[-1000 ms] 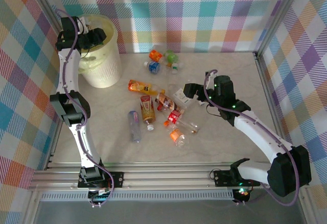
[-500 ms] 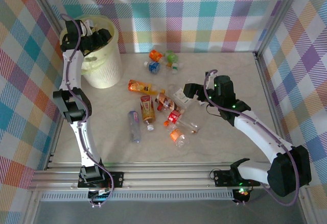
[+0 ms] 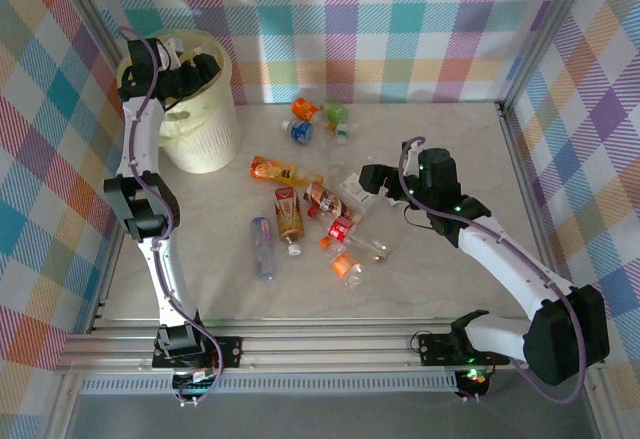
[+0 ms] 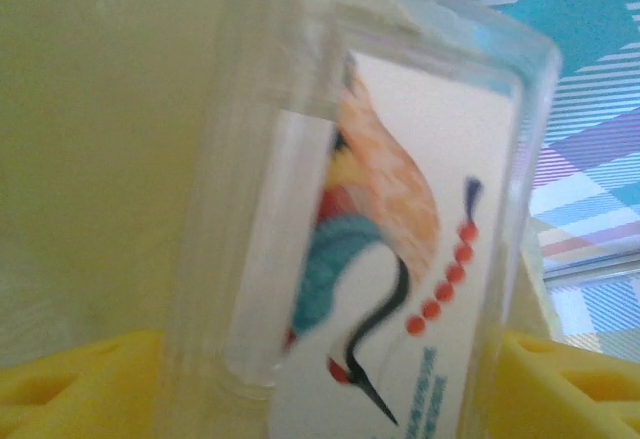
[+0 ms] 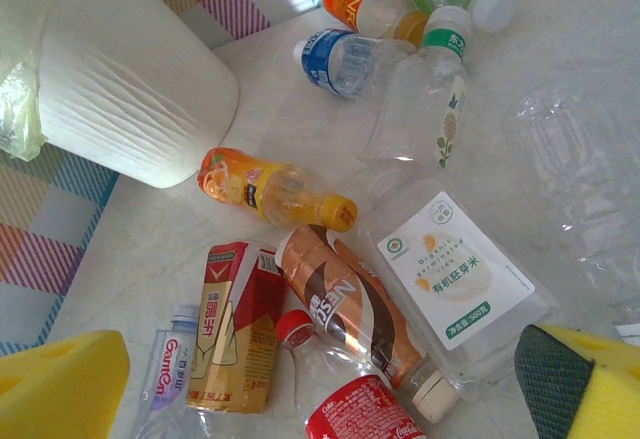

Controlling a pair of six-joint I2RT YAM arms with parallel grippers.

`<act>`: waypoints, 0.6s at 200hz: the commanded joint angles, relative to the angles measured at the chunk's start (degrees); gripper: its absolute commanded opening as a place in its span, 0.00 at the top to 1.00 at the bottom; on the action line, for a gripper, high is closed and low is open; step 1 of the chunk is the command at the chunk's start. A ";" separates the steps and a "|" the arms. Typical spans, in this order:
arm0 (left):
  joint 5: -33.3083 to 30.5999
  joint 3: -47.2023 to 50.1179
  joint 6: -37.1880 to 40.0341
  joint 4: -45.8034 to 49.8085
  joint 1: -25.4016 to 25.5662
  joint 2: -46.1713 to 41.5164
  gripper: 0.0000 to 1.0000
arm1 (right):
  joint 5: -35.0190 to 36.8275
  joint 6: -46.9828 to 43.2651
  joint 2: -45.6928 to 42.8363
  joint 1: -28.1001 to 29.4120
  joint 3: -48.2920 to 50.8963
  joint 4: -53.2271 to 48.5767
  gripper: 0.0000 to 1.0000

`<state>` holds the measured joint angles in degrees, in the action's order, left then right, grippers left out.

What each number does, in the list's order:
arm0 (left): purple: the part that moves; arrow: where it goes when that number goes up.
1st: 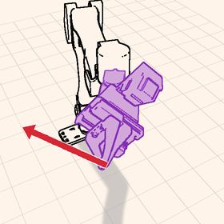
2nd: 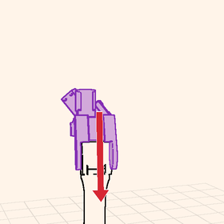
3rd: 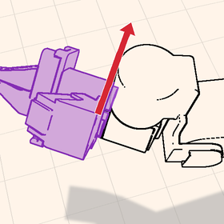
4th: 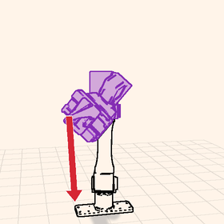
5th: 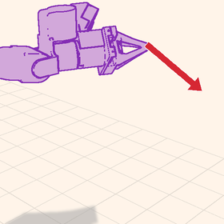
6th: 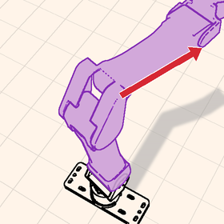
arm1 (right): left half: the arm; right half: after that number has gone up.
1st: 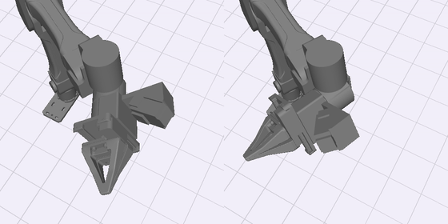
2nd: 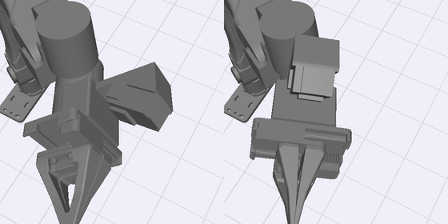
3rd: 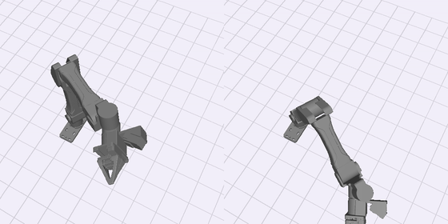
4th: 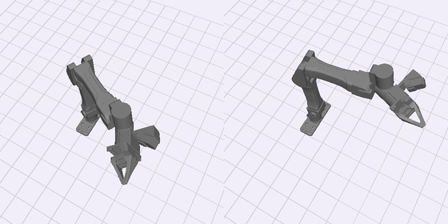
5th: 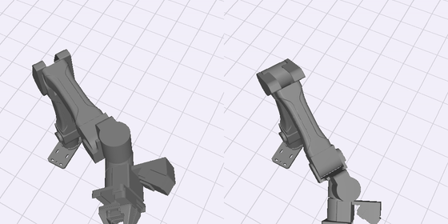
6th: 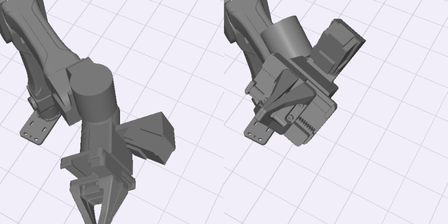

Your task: Put the plastic bottles in the bin

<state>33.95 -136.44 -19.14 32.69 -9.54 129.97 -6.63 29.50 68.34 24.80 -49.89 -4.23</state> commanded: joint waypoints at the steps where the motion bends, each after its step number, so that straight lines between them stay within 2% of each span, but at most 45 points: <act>1: -1.28 -1.51 2.12 0.80 -0.22 -2.41 0.18 | -0.22 -0.34 0.39 0.25 -1.09 -0.60 0.00; 63: -4.41 -3.54 4.66 3.40 -0.17 -3.74 0.11 | 0.86 -0.49 0.48 0.25 -0.91 -1.89 0.00; 100: -6.53 -3.71 4.80 3.86 -0.21 -6.37 0.00 | 3.79 -1.85 0.92 0.24 -0.41 -6.84 0.00; 120: -6.45 -3.70 5.15 5.06 -0.21 -7.99 0.00 | 5.14 -4.00 1.10 0.25 0.18 -9.44 0.00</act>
<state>28.14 -138.02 -15.29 36.07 -9.54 127.28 -4.03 28.73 68.95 24.80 -49.87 -9.19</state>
